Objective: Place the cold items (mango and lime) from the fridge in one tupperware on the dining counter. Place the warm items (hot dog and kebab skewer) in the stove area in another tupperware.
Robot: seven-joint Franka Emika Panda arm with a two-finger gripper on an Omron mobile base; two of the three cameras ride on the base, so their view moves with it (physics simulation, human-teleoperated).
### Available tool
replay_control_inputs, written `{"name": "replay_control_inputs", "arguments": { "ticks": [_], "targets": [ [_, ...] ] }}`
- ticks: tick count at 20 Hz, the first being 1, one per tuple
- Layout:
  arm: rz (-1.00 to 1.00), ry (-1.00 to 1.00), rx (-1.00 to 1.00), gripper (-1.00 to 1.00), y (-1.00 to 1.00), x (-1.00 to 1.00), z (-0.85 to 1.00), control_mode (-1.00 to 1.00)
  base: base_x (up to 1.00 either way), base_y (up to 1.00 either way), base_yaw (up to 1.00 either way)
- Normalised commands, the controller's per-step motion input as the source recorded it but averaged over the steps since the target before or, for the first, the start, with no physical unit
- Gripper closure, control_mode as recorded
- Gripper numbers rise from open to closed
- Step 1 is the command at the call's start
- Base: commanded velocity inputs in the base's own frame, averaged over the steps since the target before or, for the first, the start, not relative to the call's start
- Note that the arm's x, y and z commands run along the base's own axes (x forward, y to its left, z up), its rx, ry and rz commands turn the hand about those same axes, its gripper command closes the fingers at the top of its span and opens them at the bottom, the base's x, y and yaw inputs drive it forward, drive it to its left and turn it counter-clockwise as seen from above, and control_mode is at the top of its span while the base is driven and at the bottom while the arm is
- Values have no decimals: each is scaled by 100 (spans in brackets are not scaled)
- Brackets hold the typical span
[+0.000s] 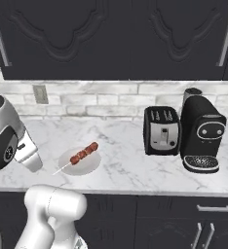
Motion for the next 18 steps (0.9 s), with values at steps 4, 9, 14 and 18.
{"name": "replay_control_inputs", "arguments": {
  "ticks": [4, 9, 14, 18],
  "targets": [
    [12, 0, 0, -100, 0, 64, -13, -100, 0, 0, 0],
    [38, 0, -7, -100, -13, 47, -33, -100, 0, 0, 0],
    [10, -1, -26, -100, -16, 31, -45, -100, 0, 0, 0],
    [-1, 0, -6, -100, -15, 47, -23, -100, 0, 0, 0]
  ]
}}
